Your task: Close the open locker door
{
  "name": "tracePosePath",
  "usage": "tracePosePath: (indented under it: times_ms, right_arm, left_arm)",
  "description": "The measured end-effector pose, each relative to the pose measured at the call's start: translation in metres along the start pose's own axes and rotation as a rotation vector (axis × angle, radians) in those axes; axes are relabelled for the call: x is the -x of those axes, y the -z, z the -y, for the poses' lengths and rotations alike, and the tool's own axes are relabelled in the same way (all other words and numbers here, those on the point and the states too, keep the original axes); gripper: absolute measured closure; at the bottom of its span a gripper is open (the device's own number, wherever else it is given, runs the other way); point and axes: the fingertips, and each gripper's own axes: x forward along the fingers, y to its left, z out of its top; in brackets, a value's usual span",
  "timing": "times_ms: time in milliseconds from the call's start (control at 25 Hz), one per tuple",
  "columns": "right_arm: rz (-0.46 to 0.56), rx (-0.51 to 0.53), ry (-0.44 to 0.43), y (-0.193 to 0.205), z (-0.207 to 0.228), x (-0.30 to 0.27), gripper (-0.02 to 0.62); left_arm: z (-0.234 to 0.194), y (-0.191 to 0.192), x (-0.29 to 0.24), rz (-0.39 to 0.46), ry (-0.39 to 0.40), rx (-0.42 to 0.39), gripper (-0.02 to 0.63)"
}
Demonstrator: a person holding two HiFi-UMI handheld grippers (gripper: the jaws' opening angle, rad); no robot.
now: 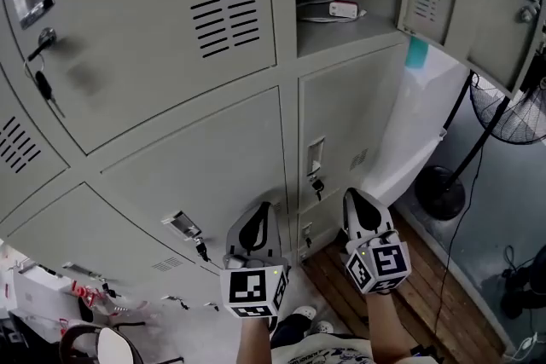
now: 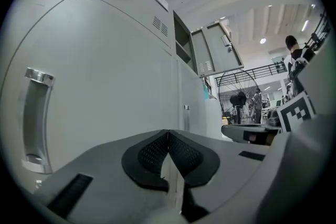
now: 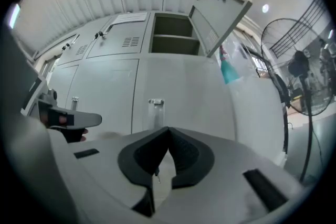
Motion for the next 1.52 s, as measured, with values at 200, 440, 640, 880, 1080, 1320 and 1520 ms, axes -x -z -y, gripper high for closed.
tracePosePath:
  times_ms: [200, 440, 640, 880, 1080, 1320, 1520]
  right_arm:
    - [0.033, 0.024, 0.116, -0.021, 0.041, 0.03, 0.598]
    - [0.033, 0.034, 0.204, -0.025, 0.077, 0.059, 0.598]
    - [0.014, 0.044, 0.245, -0.022, 0.094, 0.074, 0.598]
    - [0.025, 0.047, 0.27, -0.026, 0.104, 0.082, 0.598]
    - [0.023, 0.047, 0.279, -0.025, 0.108, 0.085, 0.598]
    - [0.02, 0.041, 0.292, -0.023, 0.111, 0.087, 0.598]
    - [0.02, 0.041, 0.297, -0.022, 0.111, 0.086, 0.599]
  left_arm:
    - [0.029, -0.008, -0.019, 0.019, 0.068, 0.008, 0.601]
    - [0.062, -0.01, -0.032, 0.025, 0.128, 0.016, 0.601]
    - [0.085, -0.01, -0.038, 0.021, 0.175, 0.012, 0.601]
    - [0.098, -0.013, -0.04, 0.026, 0.198, 0.006, 0.601]
    - [0.102, -0.013, -0.04, 0.027, 0.207, 0.007, 0.601]
    - [0.101, -0.012, -0.04, 0.026, 0.204, 0.011, 0.601]
    - [0.098, -0.011, -0.041, 0.028, 0.201, 0.015, 0.601]
